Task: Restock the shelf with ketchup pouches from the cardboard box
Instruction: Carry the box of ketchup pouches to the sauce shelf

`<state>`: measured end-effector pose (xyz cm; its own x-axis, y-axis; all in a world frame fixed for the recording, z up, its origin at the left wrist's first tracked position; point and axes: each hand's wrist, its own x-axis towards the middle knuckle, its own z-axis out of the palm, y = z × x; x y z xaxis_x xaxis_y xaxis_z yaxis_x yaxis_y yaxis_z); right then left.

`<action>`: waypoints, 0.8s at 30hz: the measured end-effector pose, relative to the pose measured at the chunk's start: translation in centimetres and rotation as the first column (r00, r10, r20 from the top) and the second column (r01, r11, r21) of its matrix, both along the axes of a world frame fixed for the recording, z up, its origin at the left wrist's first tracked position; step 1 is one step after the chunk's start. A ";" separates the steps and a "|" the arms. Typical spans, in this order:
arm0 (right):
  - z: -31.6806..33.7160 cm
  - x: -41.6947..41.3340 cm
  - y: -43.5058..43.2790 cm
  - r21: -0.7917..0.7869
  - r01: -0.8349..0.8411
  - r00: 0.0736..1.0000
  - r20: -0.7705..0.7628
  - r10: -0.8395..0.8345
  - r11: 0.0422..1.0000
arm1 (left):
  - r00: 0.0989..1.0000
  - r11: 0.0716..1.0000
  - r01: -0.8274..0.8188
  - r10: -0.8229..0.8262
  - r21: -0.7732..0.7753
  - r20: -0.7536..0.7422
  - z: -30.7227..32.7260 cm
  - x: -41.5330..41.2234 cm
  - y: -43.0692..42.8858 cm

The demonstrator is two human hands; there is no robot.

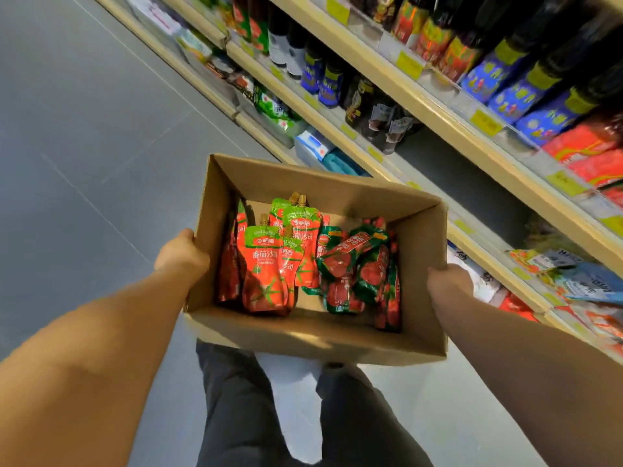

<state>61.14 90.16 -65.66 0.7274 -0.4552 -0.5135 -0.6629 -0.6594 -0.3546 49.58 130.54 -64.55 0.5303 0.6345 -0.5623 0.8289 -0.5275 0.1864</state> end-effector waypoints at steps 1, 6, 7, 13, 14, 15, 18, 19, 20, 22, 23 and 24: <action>0.1 0.1 1.1 -0.008 0.006 1.000 -0.004 -0.006 1.000 | 1.000 1.000 0.016 -0.016 -0.012 0.008 -0.2 0.7 1.3; -0.2 -0.3 7.2 -0.018 0.095 0.995 0.014 -0.095 0.995 | 0.987 0.988 0.157 -0.157 -0.001 0.039 -0.6 5.3 9.0; -0.2 -0.8 8.4 -0.014 0.145 0.989 0.012 -0.144 0.989 | 0.982 0.982 0.188 -0.188 -0.005 0.031 -0.6 6.1 10.3; -2.7 -3.0 14.4 0.027 0.298 0.953 -0.069 -0.296 0.954 | 0.939 0.940 0.342 -0.342 -0.006 -0.037 -2.0 11.3 17.3; -3.5 -3.0 15.2 0.028 0.305 0.950 -0.082 -0.302 0.952 | 0.935 0.936 0.351 -0.351 -0.008 -0.054 -2.6 12.2 18.1; -4.2 -3.0 16.0 0.026 0.312 0.947 -0.094 -0.308 0.950 | 0.931 0.934 0.358 -0.357 -0.002 -0.070 -3.2 12.8 18.9; -6.2 -2.9 18.4 0.034 0.310 0.945 -0.122 -0.304 0.950 | 0.931 0.937 0.349 -0.349 -0.015 -0.104 -5.4 13.6 20.9; -6.9 -2.7 19.0 0.037 0.320 0.941 -0.126 -0.313 0.947 | 0.935 0.941 0.337 -0.338 -0.026 -0.102 -6.4 13.8 21.4; -7.6 -2.5 19.6 0.042 0.325 0.940 -0.123 -0.318 0.945 | 0.941 0.946 0.322 -0.324 -0.032 -0.103 -7.4 14.0 21.9; -9.2 -2.3 21.0 0.064 0.371 0.925 -0.108 -0.363 0.926 | 0.943 0.949 0.312 -0.314 -0.035 -0.109 -9.6 14.5 23.1; -10.0 -2.1 21.7 0.073 0.401 0.914 -0.096 -0.394 0.913 | 0.940 0.947 0.320 -0.322 -0.036 -0.113 -10.8 14.8 23.6; -10.8 -1.8 22.3 0.075 0.415 0.908 -0.091 -0.408 0.907 | 0.937 0.944 0.327 -0.329 -0.033 -0.117 -12.0 15.3 24.0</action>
<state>59.30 112.42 -76.49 0.4450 -0.6556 -0.6101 -0.8943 -0.2897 -0.3411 64.85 154.50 -76.52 0.6364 0.4291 -0.6411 0.6265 -0.7723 0.1051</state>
